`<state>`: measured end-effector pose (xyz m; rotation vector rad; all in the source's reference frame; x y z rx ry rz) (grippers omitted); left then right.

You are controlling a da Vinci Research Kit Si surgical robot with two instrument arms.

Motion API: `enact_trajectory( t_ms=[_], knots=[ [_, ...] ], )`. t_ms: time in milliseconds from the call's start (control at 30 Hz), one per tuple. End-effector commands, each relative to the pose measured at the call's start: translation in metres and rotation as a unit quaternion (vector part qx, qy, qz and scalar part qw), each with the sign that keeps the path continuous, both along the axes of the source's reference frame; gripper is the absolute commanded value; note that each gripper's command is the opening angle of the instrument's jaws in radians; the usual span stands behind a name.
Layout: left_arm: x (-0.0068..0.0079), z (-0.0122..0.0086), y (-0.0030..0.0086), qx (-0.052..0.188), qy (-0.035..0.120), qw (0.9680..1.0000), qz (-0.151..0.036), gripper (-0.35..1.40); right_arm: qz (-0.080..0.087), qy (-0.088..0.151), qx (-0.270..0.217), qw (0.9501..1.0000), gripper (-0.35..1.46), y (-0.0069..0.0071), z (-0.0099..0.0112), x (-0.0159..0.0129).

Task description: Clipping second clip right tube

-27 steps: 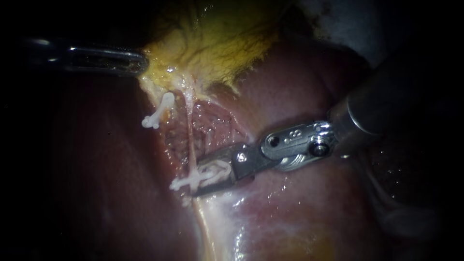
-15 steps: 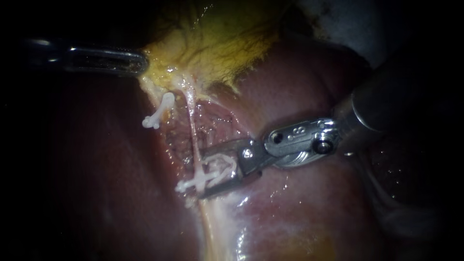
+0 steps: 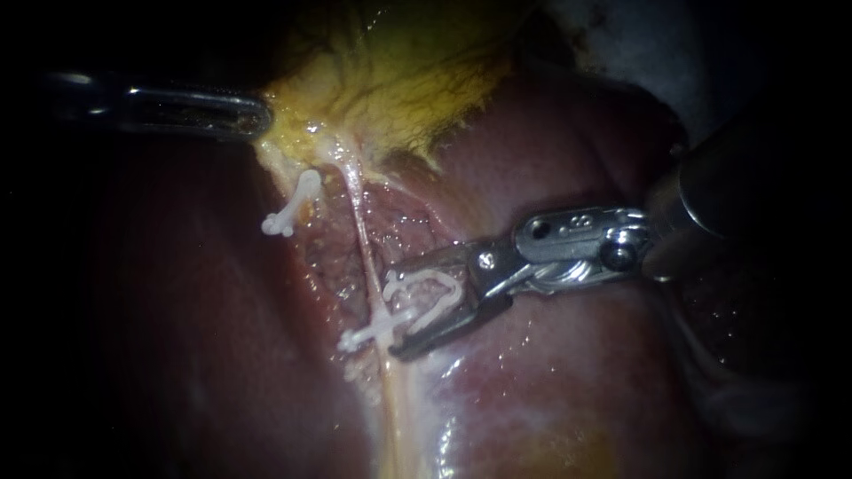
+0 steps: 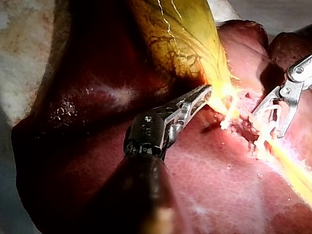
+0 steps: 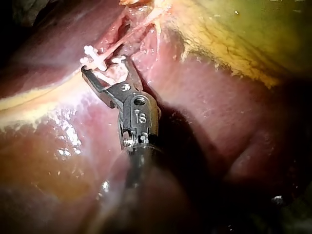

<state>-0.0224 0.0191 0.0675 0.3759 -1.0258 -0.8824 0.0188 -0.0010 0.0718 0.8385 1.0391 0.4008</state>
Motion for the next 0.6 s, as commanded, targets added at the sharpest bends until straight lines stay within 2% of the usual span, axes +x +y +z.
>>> enact_trajectory(
  t_ms=[33, 200, 400, 500, 600],
  knots=[
    [0.0, 0.0, 0.0, 0.0, 0.0, 1.0, 0.0, -0.35, 0.002, 0.002, 0.01, 0.9999, 0.6, 0.0, 0.0002, 0.0],
    [0.0, 0.0, 0.0, 0.0, 0.0, 1.0, 0.0, -0.35, 0.015, 0.016, 0.061, 0.9979, 0.6, 0.0002, 0.0004, 0.0002],
    [0.0, 0.0, 0.0, 0.0, 0.0, 1.0, 0.0, -0.35, 0.028, 0.023, 0.092, 0.9951, 0.6, -0.0001, 0.0009, 0.0011],
    [0.0, 0.0, 0.0, 0.0, 0.0, 1.0, 0.0, -0.35, 0.041, 0.036, 0.116, 0.9917, 0.6, -0.0003, 0.0011, 0.0016],
    [0.0, 0.0, 0.0, 0.0, 0.0, 1.0, 0.0, -0.35, 0.057, 0.056, 0.146, 0.986, 0.6, -0.0004, 0.0012, 0.0021]
  ],
)
